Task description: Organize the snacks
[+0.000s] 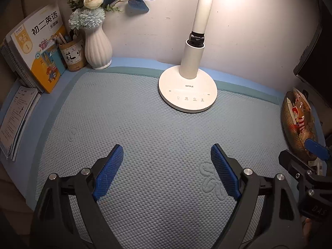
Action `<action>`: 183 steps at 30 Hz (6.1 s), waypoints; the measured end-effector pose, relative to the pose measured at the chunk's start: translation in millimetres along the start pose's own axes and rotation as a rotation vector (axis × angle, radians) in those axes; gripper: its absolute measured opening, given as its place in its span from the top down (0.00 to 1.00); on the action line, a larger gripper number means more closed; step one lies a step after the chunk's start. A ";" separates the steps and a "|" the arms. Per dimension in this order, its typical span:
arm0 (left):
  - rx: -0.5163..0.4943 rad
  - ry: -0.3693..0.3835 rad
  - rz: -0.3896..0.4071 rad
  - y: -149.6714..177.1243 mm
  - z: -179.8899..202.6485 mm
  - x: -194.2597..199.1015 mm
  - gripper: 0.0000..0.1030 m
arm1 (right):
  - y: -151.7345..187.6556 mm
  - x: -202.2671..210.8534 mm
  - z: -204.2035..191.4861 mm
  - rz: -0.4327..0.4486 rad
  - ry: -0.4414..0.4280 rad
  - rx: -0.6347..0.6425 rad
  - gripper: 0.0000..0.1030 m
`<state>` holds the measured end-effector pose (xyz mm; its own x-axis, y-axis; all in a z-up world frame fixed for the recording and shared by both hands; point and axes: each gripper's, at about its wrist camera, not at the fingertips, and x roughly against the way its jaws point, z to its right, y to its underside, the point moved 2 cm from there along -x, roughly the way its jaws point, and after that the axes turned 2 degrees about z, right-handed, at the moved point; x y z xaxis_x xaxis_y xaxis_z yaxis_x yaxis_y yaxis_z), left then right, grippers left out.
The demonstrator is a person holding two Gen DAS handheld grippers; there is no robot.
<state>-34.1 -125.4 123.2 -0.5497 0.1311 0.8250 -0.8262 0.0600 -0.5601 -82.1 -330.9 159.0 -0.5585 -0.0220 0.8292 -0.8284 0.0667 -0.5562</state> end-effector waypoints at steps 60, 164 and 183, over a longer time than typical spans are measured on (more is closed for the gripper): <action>-0.272 0.096 -0.063 22.6 41.3 -20.9 0.14 | 48.2 -10.1 5.8 -0.078 0.255 -0.220 0.06; -0.246 -0.129 -0.121 45.2 2.7 -74.3 0.03 | 62.5 -61.4 -16.6 -0.127 0.211 -0.126 0.06; -0.138 -0.108 -0.073 67.6 -33.6 -101.2 0.03 | 72.7 -135.6 -64.0 -0.165 0.156 -0.065 0.05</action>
<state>-30.2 -101.4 -0.8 -0.5052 0.0151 0.8628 -0.8436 0.2020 -0.4975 -63.8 -259.2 9.7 -0.3983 0.1161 0.9099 -0.9005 0.1396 -0.4119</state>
